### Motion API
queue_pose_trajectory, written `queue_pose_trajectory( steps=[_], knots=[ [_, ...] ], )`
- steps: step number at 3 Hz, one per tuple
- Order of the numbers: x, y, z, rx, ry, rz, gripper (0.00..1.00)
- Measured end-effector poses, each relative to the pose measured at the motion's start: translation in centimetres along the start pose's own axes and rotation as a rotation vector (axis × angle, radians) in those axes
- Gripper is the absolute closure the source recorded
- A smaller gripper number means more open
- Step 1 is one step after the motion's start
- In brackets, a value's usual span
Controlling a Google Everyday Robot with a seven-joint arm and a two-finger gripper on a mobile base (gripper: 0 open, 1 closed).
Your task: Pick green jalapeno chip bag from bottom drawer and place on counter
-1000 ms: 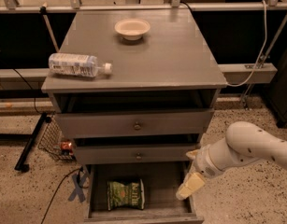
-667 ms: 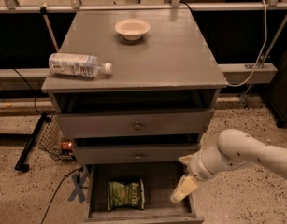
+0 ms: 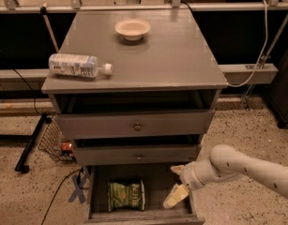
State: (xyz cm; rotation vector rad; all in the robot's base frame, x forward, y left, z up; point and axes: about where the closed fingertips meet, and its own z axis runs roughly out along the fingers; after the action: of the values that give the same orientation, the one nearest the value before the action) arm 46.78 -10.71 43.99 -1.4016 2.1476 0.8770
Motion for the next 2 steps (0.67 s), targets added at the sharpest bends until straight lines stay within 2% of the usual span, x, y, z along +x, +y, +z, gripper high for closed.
queue_pose_trajectory(
  steps=[1,2],
  knots=[
    [3.28,-0.75,5.81,-0.028,-0.104,0.071,0.0],
    [3.57,-1.06,6.44,-0.022,-0.11,0.066,0.0]
  ],
)
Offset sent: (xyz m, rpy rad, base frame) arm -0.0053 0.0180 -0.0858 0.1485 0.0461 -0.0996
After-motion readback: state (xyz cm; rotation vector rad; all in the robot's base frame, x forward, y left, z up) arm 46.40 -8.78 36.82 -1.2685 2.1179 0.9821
